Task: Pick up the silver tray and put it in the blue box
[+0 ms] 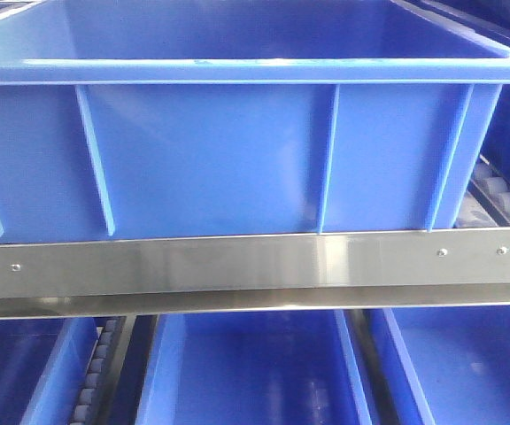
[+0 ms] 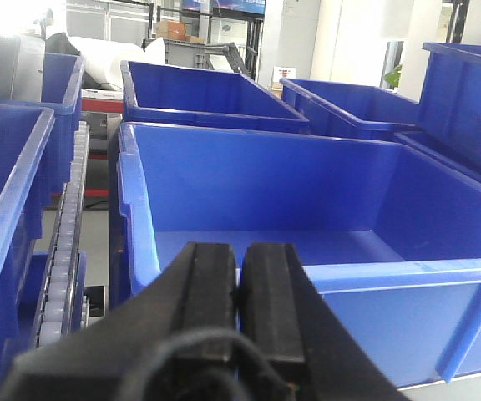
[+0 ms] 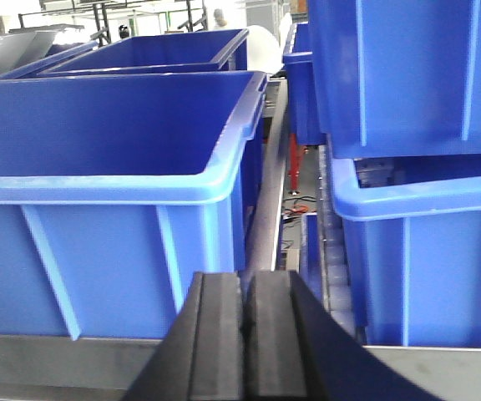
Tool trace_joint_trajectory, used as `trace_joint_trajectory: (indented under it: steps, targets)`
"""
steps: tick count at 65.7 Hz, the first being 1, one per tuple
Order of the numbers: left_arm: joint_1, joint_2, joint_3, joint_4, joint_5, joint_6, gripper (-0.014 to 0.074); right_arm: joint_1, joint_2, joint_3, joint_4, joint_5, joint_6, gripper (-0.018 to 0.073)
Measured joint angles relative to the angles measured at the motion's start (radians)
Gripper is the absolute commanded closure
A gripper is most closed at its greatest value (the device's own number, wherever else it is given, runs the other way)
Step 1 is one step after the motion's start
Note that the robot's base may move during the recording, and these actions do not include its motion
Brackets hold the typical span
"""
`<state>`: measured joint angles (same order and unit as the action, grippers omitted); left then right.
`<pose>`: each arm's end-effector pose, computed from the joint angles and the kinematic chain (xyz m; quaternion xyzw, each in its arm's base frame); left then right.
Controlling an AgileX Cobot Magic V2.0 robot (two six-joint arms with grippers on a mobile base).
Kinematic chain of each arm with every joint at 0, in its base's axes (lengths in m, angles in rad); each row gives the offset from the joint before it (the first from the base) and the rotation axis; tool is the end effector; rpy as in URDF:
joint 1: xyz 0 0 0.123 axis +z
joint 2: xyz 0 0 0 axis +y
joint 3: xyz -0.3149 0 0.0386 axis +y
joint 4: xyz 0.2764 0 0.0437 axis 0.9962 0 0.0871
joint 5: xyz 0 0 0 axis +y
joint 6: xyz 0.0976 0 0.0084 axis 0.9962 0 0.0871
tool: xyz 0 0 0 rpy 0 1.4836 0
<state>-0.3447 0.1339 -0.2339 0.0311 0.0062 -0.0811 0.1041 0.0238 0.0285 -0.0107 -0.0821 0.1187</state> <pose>0.0566 -0.0203 0.2919 0.0939 0.6334 -0.1505 0.7532 0.0614 0.0065 0.2096 0.0010 0.6646 0.0794 0.7430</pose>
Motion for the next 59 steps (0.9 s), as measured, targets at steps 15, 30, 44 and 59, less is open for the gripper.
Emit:
trace_joint_trajectory:
  steps: [15,30,44,59]
  targets:
    - [0.000,0.000,0.000,0.000,0.000,0.000,0.0602,-0.009,-0.034,0.000,0.000,0.022,-0.002,0.0506]
    - [0.000,0.000,0.000,0.000,0.000,0.002,0.0602,-0.009,-0.034,0.000,0.000,0.027,-0.005,0.0506]
    - [0.000,0.000,0.000,0.000,0.000,0.002,0.0602,-0.009,-0.034,0.000,0.000,0.028,-0.005,0.0506]
    - [0.000,0.000,0.001,0.000,0.000,0.002,0.0603,-0.009,-0.034,0.000,0.000,0.028,-0.005,0.0506]
